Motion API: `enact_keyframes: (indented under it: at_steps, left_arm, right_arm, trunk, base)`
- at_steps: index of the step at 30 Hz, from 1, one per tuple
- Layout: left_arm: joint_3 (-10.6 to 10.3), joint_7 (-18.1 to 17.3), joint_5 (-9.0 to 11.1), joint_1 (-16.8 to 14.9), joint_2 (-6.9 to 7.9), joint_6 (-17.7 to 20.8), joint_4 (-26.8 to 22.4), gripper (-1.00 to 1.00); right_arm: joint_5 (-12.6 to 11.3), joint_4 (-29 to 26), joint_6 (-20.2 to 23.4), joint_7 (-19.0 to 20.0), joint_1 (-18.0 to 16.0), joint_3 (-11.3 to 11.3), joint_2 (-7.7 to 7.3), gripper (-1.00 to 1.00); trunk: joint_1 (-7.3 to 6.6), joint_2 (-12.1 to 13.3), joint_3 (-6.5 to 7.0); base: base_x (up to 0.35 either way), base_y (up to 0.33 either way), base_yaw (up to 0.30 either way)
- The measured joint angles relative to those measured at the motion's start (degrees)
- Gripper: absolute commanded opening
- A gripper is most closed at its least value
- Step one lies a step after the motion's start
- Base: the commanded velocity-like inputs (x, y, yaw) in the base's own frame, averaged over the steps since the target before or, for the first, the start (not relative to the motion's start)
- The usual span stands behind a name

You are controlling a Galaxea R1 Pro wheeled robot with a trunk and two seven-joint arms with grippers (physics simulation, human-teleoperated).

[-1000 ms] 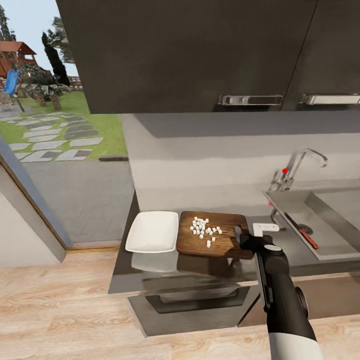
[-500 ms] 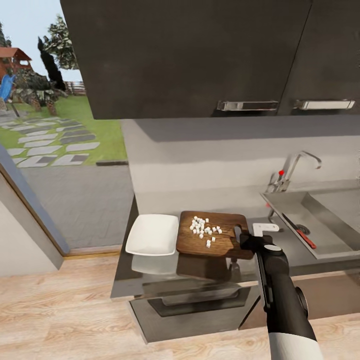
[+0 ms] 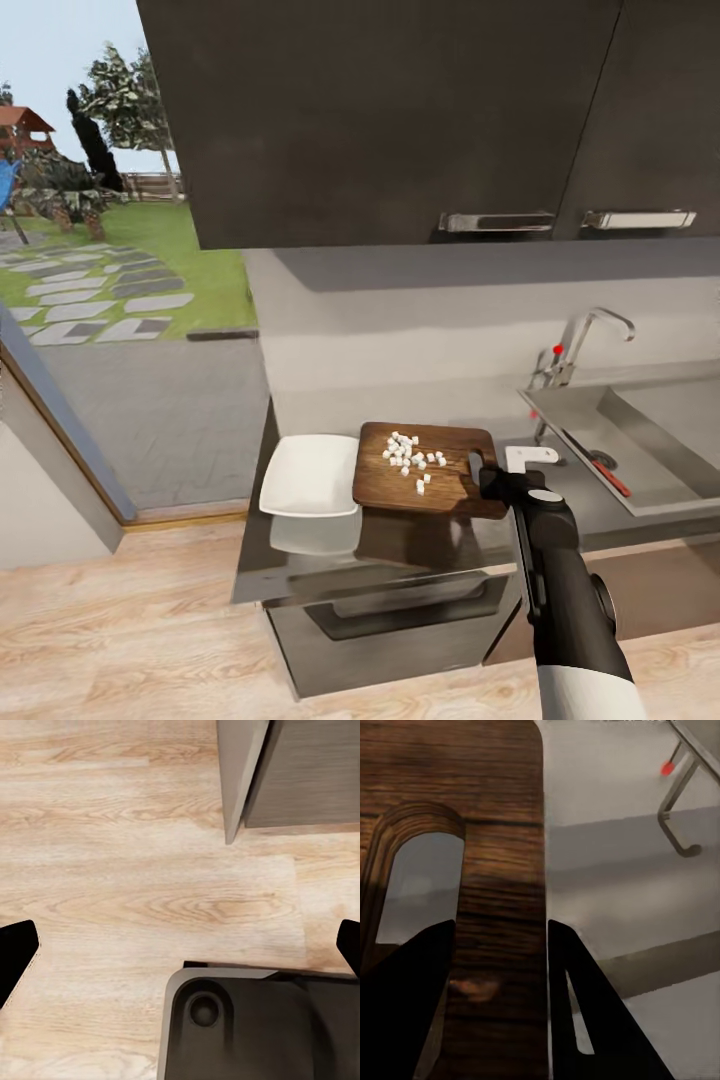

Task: In the kitchen, take the Vidalia onion out of the sink, dice it on the chopping board with the paring knife, put the diced onion into the bowl on the countertop, then place both the paring knife and the chopping board into the sink.

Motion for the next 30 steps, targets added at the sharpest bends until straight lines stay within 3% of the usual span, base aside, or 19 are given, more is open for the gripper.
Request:
enact_keyframes:
  at_steps: [30]
  left_arm:
    - [0.01, -0.07, 0.00, 0.00, 0.00, 0.00, -0.10, 1.00]
  right_arm:
    - [0.06, 0.01, 0.00, -0.01, 0.04, 0.00, 0.00, -1.00]
  trunk:
    - [0.00, 0.01, 2.75]
  base:
    - [0.053, 0.310, -0.016]
